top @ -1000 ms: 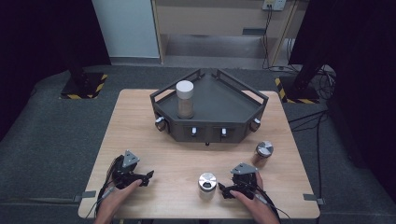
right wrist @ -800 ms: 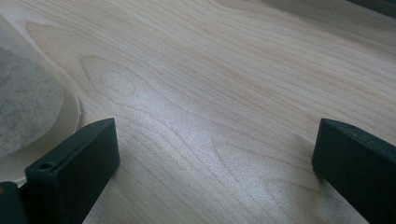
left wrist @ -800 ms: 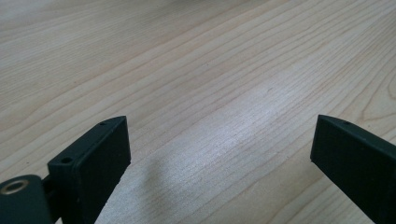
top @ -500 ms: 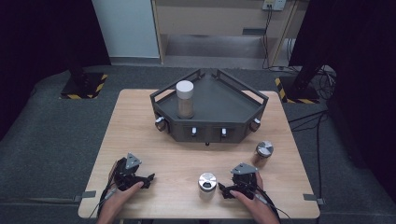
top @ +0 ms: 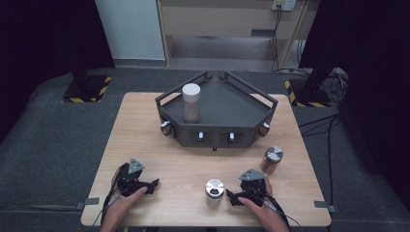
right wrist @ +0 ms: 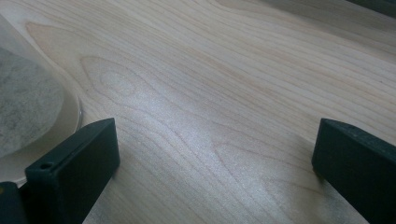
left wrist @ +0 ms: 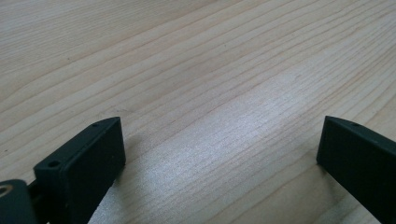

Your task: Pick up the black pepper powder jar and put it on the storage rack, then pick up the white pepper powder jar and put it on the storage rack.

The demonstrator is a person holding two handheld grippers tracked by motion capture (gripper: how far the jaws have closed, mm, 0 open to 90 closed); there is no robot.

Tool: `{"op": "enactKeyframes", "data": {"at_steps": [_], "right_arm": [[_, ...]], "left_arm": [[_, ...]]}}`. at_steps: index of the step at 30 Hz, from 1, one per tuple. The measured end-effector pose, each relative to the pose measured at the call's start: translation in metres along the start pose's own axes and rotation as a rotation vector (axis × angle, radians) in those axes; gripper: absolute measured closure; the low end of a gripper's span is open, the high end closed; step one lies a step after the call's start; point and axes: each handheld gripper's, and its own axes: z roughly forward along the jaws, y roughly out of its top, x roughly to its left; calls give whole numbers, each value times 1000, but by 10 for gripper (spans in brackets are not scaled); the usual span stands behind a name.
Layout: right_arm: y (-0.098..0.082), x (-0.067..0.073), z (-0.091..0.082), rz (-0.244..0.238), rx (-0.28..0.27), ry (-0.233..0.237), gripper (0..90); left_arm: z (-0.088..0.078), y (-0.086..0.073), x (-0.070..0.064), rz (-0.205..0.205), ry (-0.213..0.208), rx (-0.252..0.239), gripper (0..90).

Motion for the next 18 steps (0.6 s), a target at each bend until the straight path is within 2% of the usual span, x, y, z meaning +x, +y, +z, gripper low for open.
{"op": "enactKeyframes", "data": {"at_steps": [12,18], "right_arm": [[0,0,0,0,1,0,9],[-1,-2,-4,12,-5,15,22]], "left_arm": [[0,0,2,1,-8,1,0],[1,1,5,11,-18,2,0]]}}
